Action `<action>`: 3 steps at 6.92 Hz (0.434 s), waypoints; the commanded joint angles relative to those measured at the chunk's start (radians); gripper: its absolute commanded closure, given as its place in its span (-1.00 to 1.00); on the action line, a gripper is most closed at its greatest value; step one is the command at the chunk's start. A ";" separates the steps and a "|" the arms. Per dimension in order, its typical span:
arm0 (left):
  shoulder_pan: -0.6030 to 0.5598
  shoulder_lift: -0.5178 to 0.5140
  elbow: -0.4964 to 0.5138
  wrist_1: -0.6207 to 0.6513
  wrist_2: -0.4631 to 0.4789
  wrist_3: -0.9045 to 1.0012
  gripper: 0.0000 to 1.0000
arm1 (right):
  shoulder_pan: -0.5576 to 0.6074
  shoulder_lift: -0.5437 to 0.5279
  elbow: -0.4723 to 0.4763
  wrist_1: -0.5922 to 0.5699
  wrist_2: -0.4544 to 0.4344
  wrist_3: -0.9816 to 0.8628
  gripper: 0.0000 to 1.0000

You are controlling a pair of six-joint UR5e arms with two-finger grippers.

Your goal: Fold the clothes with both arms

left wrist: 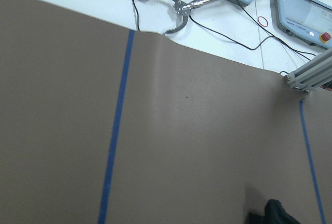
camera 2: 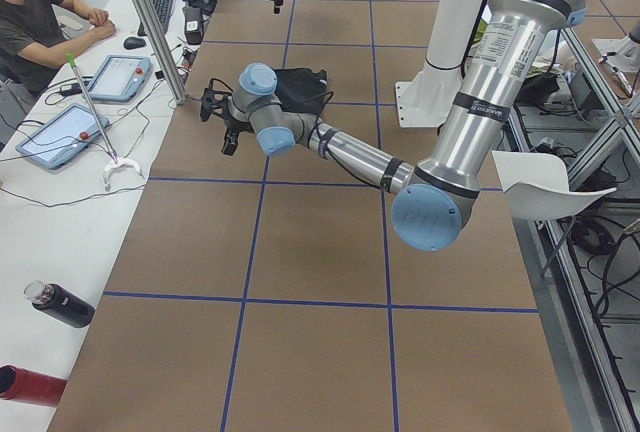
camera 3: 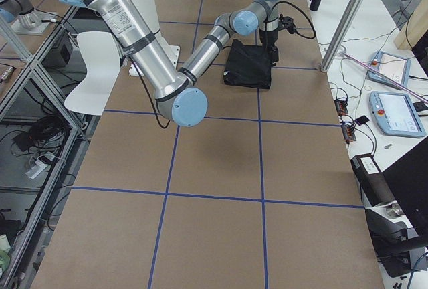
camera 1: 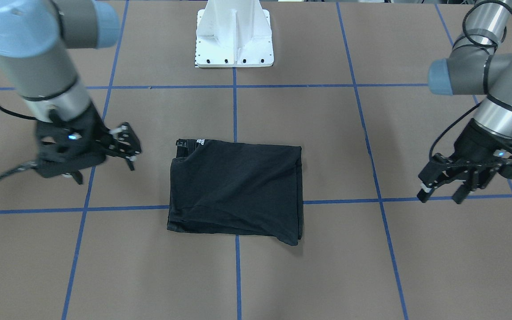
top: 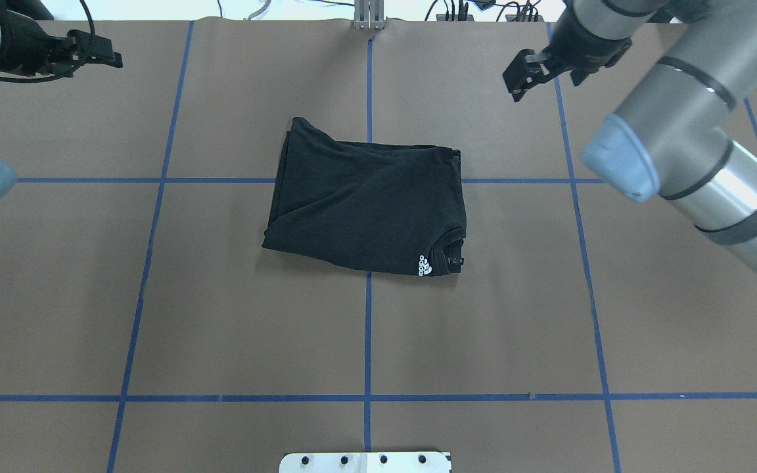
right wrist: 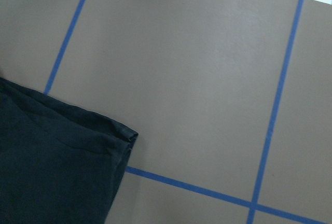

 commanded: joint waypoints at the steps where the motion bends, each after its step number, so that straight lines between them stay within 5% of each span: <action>1: -0.052 0.093 0.007 -0.004 0.000 0.252 -1.00 | 0.081 -0.181 0.106 0.001 0.058 -0.001 -1.00; 3: -0.150 0.120 0.019 0.001 -0.007 0.265 -1.00 | 0.135 -0.250 0.103 0.001 0.052 -0.001 -1.00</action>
